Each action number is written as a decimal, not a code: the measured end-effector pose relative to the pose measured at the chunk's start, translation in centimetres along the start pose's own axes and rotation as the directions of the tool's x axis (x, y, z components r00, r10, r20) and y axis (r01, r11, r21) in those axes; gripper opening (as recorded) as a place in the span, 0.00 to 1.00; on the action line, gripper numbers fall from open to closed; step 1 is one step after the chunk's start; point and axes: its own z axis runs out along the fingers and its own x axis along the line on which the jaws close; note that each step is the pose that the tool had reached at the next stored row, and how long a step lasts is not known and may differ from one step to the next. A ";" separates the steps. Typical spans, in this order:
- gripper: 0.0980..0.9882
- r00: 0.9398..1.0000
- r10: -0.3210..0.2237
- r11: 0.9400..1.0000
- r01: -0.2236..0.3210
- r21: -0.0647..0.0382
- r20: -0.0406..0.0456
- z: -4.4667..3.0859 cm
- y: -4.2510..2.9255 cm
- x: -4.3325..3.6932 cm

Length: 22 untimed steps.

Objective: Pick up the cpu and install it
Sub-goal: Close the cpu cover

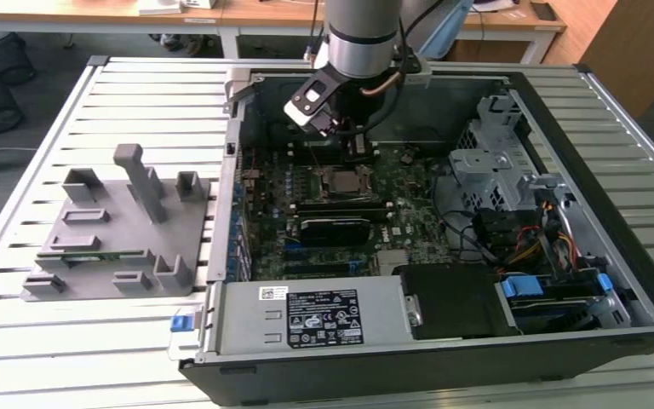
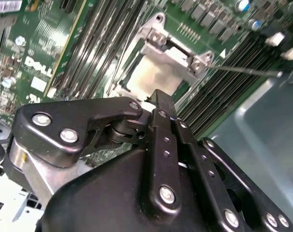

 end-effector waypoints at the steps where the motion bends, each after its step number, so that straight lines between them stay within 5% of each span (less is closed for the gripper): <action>1: 0.01 1.000 0.000 1.000 0.000 0.000 0.000 0.01 -0.11 0.01; 8: 0.01 1.000 0.000 1.000 0.000 0.000 0.000 0.29 -1.31 0.07; 22: 0.01 1.000 0.000 1.000 0.000 0.000 0.000 2.17 -2.31 0.10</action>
